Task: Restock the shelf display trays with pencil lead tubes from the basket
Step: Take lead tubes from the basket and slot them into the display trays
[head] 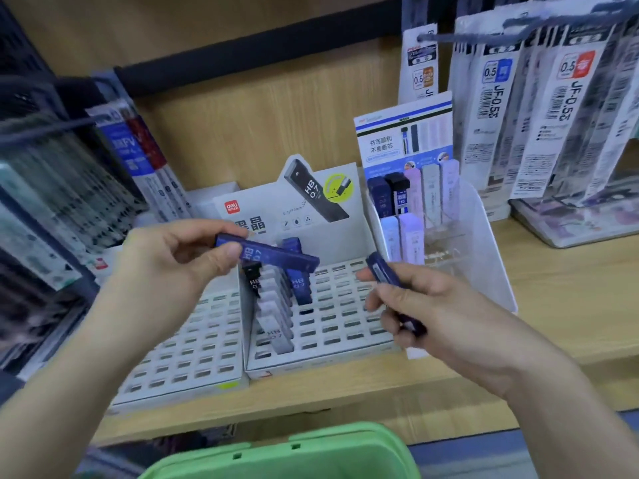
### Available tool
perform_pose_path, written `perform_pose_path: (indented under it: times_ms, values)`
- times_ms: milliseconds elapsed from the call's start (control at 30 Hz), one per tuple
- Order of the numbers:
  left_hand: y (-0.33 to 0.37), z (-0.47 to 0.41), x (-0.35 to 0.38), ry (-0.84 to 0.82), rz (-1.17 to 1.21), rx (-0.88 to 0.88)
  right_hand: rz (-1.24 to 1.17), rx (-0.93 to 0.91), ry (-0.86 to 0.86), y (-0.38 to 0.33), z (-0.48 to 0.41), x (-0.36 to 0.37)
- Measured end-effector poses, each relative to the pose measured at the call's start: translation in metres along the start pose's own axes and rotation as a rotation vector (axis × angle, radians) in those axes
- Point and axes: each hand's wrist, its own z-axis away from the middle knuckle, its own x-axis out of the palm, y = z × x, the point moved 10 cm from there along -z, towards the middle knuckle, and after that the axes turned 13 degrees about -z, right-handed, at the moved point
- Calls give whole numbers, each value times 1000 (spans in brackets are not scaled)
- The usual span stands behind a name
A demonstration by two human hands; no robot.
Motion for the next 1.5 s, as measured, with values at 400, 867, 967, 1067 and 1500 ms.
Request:
perform_pose_path:
  times_ms: [400, 867, 967, 1067, 1500]
  values:
    - [25, -4, 45, -103, -508, 305, 57, -92, 149, -4, 0, 6]
    - [27, -16, 79, -221, -651, 307, 101, -103, 148, 2, -4, 11]
    - [35, -11, 73, -176, -673, 373, 159, -210, 280, -6, -4, -3]
    - [39, 6, 57, -180, -316, 283, -11, -228, 217, -4, -8, 2]
    - [18, 50, 34, -237, 279, 84, -575, 111, -246, 25, 4, 92]
